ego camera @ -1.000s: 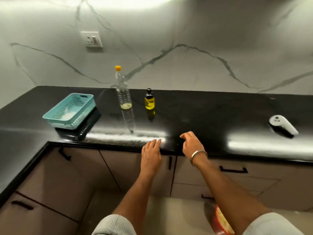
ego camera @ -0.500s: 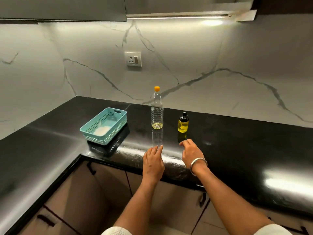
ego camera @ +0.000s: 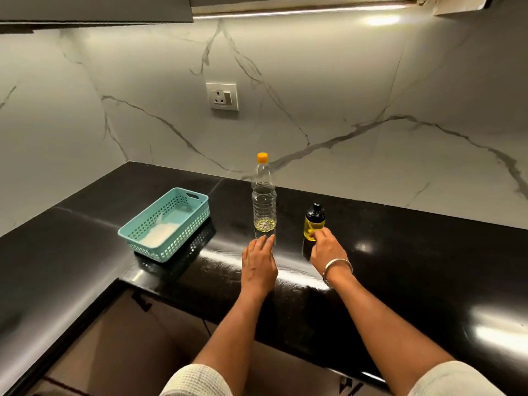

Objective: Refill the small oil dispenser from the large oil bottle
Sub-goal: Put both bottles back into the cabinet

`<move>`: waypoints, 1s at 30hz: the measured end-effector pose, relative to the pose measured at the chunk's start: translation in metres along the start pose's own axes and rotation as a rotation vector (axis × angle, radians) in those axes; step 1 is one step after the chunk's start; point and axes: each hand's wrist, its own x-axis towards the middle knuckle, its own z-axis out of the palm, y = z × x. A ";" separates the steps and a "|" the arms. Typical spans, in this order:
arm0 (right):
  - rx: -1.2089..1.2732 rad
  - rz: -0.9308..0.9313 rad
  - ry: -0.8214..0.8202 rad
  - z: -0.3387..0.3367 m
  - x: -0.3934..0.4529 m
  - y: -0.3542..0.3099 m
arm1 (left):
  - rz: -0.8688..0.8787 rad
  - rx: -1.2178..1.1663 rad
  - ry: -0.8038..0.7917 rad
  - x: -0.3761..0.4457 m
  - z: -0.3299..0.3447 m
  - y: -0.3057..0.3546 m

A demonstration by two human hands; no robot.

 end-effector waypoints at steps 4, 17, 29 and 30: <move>-0.003 0.035 -0.032 0.008 0.022 0.018 | -0.020 0.023 -0.016 0.021 0.010 -0.001; 0.246 0.303 0.090 0.040 0.063 0.039 | -0.115 -0.404 -0.176 0.076 0.061 0.010; 0.586 0.541 0.100 0.080 0.112 0.049 | -0.668 -1.024 -0.434 0.128 0.113 0.022; 0.600 0.547 0.099 0.083 0.113 0.050 | -0.687 -1.048 -0.442 0.130 0.115 0.021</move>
